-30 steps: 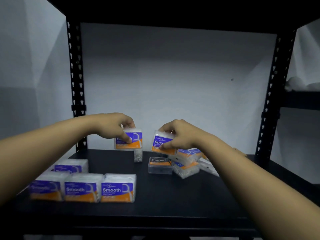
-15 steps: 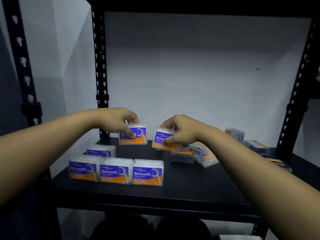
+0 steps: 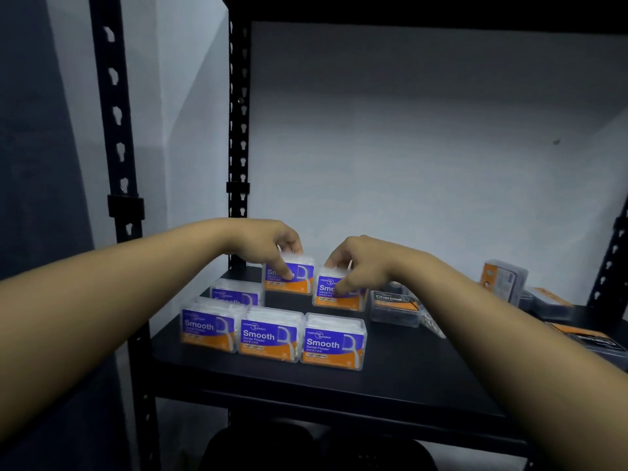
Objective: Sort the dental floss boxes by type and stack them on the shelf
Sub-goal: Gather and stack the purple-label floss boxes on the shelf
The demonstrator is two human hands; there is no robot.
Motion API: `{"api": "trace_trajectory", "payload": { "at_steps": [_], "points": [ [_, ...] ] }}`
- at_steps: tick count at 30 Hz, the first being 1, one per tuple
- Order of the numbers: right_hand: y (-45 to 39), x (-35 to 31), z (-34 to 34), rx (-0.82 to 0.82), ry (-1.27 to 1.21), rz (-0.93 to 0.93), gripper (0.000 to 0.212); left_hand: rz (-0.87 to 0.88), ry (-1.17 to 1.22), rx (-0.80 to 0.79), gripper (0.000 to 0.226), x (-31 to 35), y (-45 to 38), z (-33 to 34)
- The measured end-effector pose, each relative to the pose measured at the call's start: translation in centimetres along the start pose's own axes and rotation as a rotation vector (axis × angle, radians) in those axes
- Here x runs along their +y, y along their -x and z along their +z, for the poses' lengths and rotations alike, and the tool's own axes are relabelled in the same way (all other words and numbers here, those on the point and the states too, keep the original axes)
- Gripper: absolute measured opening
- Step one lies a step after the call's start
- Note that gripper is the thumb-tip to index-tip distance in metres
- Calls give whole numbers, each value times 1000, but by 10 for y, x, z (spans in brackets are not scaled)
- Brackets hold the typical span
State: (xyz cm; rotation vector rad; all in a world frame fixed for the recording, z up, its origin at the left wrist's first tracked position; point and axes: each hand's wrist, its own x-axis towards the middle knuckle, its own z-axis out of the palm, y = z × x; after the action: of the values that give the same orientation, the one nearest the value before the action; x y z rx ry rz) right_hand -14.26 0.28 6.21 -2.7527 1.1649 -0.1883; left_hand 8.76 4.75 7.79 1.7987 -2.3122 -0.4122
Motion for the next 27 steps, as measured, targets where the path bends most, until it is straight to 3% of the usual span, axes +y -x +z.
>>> {"api": "trace_trajectory", "payload": {
  "at_steps": [16, 22, 27],
  "points": [
    [-18, 1, 16, -341, -81, 113, 32, -35, 62, -223, 43, -15, -8, 29],
    [-14, -2, 10, -302, -210, 177, 36, -28, 150, -84, 38, -14, 5, 9],
    [-14, -5, 10, -318, -208, 195, 34, -163, 31, -233, 49, -27, 9, -2]
  ]
}}
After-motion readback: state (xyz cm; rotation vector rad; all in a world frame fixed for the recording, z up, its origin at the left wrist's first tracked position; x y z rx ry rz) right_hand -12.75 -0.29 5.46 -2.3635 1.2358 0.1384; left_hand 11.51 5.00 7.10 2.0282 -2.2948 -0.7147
